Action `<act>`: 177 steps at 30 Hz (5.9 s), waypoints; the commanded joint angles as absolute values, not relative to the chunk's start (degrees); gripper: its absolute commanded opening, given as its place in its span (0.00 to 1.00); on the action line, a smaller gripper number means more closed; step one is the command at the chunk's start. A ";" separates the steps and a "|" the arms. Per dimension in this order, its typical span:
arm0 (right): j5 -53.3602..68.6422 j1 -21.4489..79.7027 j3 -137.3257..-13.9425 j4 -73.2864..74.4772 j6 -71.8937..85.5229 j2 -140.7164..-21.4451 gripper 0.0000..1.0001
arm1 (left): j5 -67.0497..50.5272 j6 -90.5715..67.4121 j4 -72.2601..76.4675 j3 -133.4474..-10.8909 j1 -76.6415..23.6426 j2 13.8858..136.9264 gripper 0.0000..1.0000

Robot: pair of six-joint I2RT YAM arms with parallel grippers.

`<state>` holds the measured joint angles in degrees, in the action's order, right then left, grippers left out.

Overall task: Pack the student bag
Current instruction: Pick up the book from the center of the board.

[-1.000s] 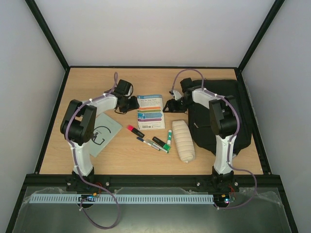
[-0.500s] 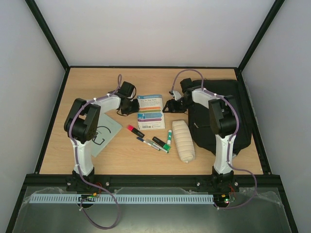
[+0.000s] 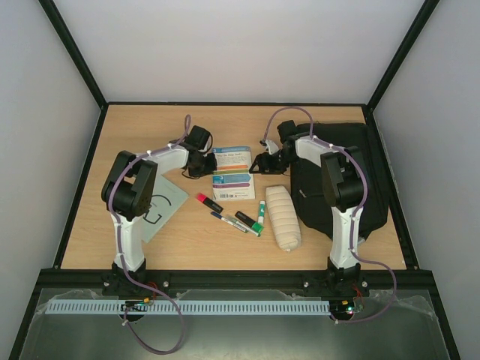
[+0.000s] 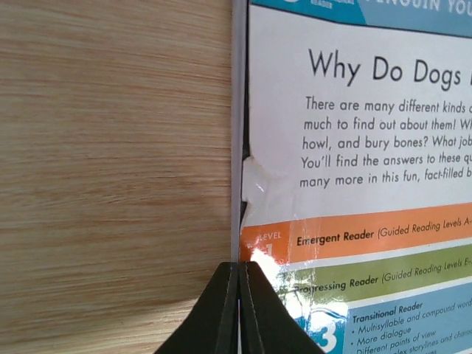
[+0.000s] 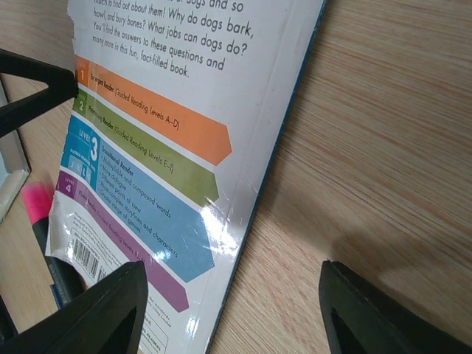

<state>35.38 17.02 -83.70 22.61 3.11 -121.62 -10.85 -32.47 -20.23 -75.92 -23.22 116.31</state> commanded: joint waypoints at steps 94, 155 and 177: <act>48.53 21.37 -87.67 31.86 1.30 -93.03 0.01 | -3.63 -26.26 -8.37 -53.52 -28.60 69.15 0.99; 59.76 14.58 -68.08 27.89 -7.01 -71.35 1.00 | -38.61 -41.99 34.15 -34.92 -34.99 57.46 0.02; 80.43 15.12 -63.11 25.97 -1.08 -74.07 0.55 | -37.18 -45.00 38.89 -36.61 -34.98 61.63 0.02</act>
<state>75.96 14.72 -62.78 26.59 -3.38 -72.77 -37.80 -44.31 32.69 -34.65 -34.83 60.69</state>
